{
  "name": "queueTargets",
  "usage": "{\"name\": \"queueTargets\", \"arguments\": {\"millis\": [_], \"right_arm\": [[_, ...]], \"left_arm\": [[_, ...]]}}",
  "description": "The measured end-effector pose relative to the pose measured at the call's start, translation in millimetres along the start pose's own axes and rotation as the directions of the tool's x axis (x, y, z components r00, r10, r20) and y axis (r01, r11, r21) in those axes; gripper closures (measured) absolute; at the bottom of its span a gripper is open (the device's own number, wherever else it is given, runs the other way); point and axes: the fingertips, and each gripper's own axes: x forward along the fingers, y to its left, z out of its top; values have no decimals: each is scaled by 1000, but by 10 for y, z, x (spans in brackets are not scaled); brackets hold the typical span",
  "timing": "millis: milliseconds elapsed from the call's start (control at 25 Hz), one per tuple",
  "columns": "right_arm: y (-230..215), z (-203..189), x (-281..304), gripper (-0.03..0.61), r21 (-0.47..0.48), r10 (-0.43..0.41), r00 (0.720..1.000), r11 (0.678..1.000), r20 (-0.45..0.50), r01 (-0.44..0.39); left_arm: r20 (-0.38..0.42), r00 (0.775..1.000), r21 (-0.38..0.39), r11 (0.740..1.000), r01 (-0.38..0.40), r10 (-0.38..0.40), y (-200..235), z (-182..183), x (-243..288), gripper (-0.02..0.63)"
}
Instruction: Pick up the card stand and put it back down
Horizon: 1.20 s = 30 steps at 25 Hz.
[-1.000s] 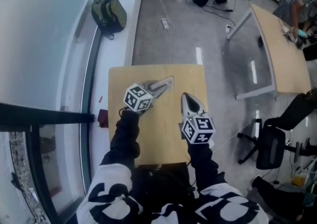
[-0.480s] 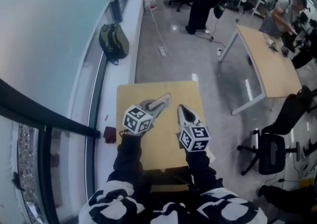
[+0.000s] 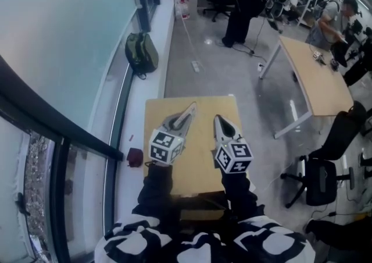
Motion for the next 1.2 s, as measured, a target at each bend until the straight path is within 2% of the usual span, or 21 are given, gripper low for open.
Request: {"name": "queueTargets", "arguments": {"millis": [320, 640, 960, 1200], "right_arm": [[168, -4, -36, 558, -9, 0, 1000, 1000, 11, 0], [219, -6, -84, 558, -15, 8, 1000, 1000, 5, -8], [220, -42, -94, 558, -23, 15, 1000, 1000, 0, -15], [174, -63, -134, 558, -19, 8, 1000, 1000, -5, -8]], "left_arm": [[112, 989, 42, 994, -97, 92, -88, 236, -239, 591], [181, 974, 72, 986, -147, 132, -209, 341, -361, 591], [199, 970, 57, 987, -152, 138, -214, 319, -397, 591], [176, 975, 49, 988, -148, 137, -257, 259, -337, 591]]}}
